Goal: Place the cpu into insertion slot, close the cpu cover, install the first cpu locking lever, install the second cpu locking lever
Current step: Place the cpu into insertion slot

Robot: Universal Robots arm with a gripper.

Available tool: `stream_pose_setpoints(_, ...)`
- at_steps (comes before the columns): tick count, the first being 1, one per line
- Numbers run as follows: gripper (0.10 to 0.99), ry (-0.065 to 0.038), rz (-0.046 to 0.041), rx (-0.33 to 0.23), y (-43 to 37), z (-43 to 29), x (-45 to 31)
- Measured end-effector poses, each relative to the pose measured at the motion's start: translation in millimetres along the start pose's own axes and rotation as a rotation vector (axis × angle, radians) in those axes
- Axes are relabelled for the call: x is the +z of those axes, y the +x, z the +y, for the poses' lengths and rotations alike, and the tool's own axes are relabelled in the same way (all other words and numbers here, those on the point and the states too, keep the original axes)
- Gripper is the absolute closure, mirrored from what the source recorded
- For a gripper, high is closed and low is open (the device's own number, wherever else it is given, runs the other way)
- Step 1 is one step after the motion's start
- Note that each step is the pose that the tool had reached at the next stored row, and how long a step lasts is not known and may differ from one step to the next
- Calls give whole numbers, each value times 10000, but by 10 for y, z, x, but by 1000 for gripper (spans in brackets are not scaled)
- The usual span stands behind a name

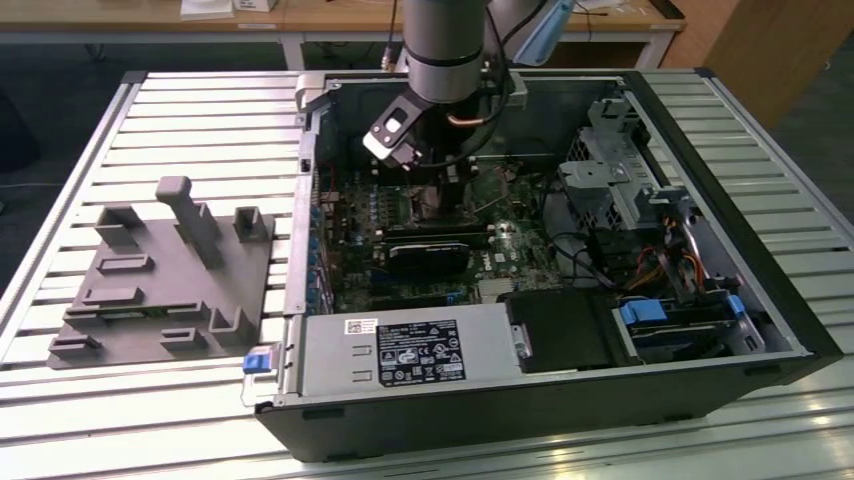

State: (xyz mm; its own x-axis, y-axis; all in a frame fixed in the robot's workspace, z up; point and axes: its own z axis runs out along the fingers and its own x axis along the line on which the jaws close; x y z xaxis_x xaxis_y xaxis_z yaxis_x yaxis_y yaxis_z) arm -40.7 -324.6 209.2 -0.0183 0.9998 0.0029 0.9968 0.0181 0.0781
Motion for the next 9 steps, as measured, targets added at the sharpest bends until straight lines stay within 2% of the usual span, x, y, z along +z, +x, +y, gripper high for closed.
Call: stream_pose_setpoints(9, 553, 55, 2, -1, 15, -11, 103)
